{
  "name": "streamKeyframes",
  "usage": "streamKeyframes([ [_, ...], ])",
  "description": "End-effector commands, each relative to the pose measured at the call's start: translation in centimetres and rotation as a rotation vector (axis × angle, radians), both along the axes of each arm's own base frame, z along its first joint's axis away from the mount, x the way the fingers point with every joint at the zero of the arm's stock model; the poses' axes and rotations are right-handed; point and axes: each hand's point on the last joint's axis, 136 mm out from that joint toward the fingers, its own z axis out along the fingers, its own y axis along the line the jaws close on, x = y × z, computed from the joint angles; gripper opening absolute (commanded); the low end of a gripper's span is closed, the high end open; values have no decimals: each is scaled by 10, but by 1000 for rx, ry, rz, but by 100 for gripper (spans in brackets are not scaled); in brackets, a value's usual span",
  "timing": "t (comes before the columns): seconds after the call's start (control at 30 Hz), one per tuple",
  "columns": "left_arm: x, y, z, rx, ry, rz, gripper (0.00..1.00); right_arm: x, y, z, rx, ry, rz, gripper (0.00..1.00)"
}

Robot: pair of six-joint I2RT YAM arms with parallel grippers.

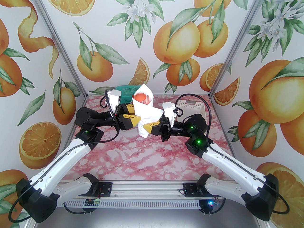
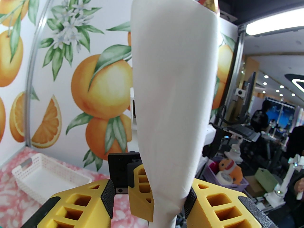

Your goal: Place the utensils on the paper napkin and roll it up

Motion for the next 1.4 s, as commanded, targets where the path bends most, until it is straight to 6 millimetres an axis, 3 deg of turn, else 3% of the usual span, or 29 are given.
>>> streamKeyframes([
  [0.0,-5,-2,0,-4,-28,-25,48,-10,-2,23,51,-64,31,0],
  [0.47,-8,-13,-8,19,-27,-72,39,-12,3,20,39,-57,60,0],
  [0.9,-12,-16,-6,21,-39,-83,25,-16,13,10,-2,-27,107,0],
  [1.03,-11,-16,-7,23,-39,-79,16,-16,12,6,-17,-20,102,0],
  [1.17,-10,-15,-7,25,-41,-58,4,-14,5,-1,-45,-16,51,13],
  [1.37,-5,-13,-8,31,-40,-13,0,5,-29,-18,-74,68,-91,51],
])
